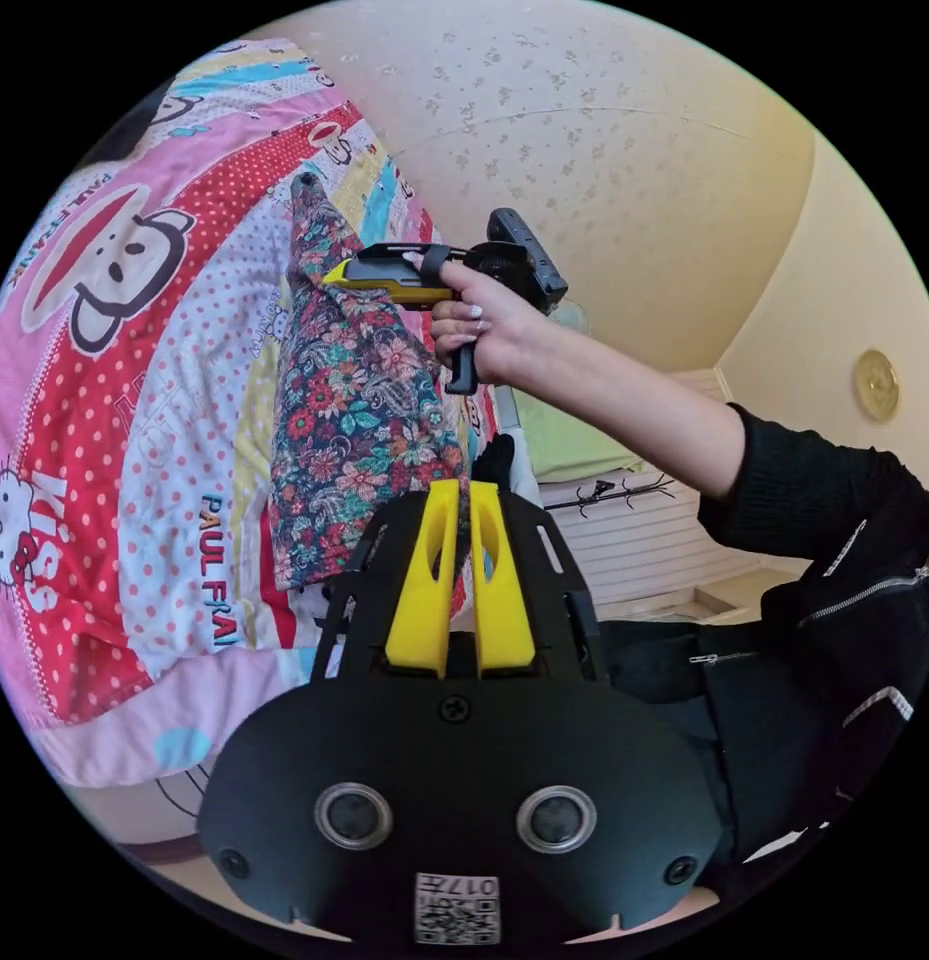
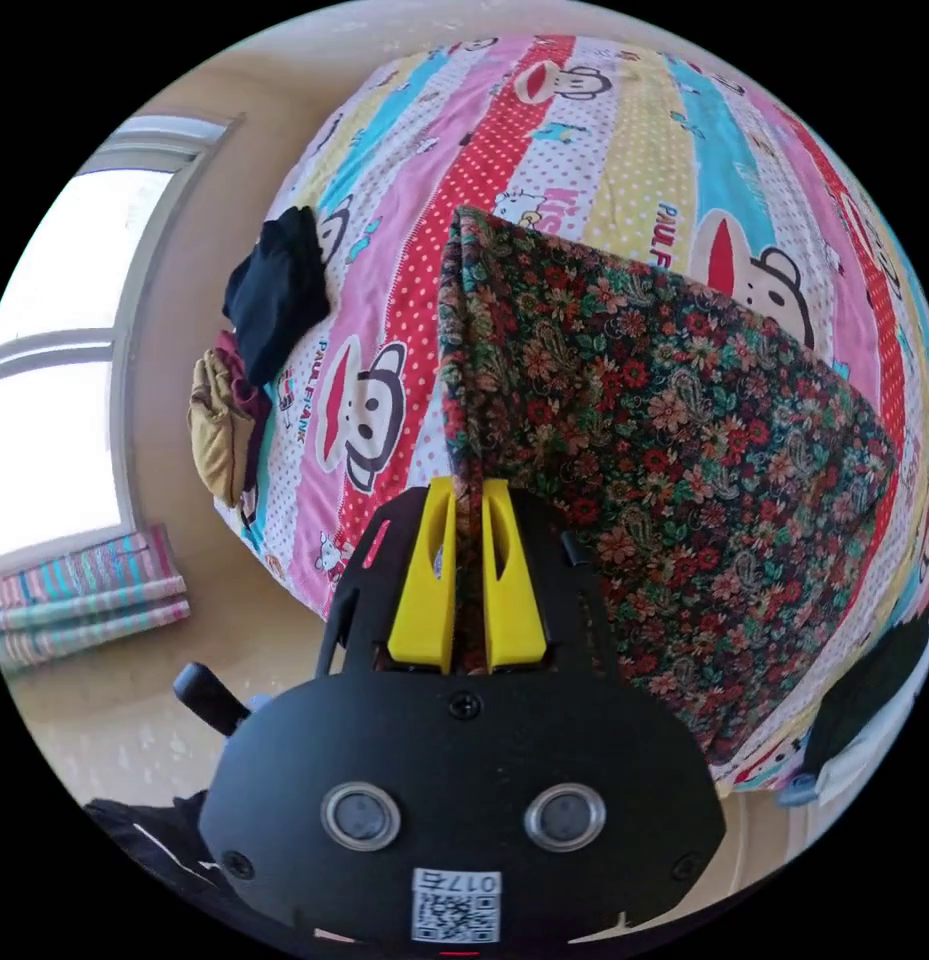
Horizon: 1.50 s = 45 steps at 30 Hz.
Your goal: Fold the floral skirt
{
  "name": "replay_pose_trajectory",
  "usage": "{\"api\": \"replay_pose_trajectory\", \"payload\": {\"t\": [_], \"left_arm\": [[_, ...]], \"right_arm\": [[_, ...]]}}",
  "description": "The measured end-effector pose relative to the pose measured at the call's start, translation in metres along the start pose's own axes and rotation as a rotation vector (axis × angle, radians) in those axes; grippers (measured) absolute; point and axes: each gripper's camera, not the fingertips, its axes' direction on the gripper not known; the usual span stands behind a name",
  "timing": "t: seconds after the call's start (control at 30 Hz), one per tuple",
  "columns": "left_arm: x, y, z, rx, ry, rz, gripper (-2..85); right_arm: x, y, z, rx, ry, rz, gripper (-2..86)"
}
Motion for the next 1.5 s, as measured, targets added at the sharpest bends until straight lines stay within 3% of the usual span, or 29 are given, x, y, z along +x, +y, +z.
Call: {"api": "replay_pose_trajectory", "payload": {"t": [0.13, 0.3, 0.47, 0.6, 0.67, 0.73, 1.07, 1.17, 1.27, 1.33, 1.43, 1.5], "left_arm": [[0.061, -0.014, 0.043, -0.071, -0.035, 0.101, 0.1], [0.149, -0.035, 0.168, -0.151, -0.041, 0.201, 0.4], [0.164, -0.045, 0.318, -0.189, -0.048, 0.201, 0.6], [0.125, -0.029, 0.432, -0.210, -0.107, 0.014, 2.2], [0.113, -0.015, 0.455, -0.212, -0.106, -0.035, 3.1], [0.109, 0.000, 0.458, -0.181, -0.110, -0.043, 3.7], [0.116, 0.034, 0.457, -0.233, -0.225, -0.002, 3.7], [0.105, 0.037, 0.470, -0.232, -0.175, -0.033, 2.3], [0.098, 0.050, 0.496, -0.340, 0.079, -0.021, 3.5], [0.106, 0.068, 0.498, -0.357, 0.090, 0.009, 3.6], [0.133, 0.087, 0.475, -0.407, 0.071, 0.135, 3.7], [0.153, 0.079, 0.419, -0.339, -0.025, 0.213, 3.6]], "right_arm": [[0.059, 0.051, -0.068, 0.073, -0.110, -0.145, 3.7], [0.189, 0.122, -0.137, 0.191, -0.237, -0.151, 3.3], [0.372, 0.191, -0.128, 0.259, -0.283, 0.058, 3.0], [0.470, 0.228, -0.092, 0.283, -0.324, 0.288, 2.8], [0.501, 0.253, -0.089, 0.409, -0.423, 0.334, 2.8], [0.502, 0.267, -0.094, 0.464, -0.466, 0.297, 2.8], [0.381, 0.286, -0.141, 0.569, -0.247, -0.130, 2.9], [0.349, 0.299, -0.122, 0.483, -0.237, -0.369, 1.4], [0.350, 0.306, -0.056, 0.234, 0.013, -0.416, 0.7], [0.364, 0.327, -0.053, 0.361, -0.049, -0.439, 0.5], [0.373, 0.329, -0.078, 0.314, -0.178, -0.303, 0.5], [0.354, 0.352, -0.107, 0.433, -0.134, -0.305, 0.5]]}}
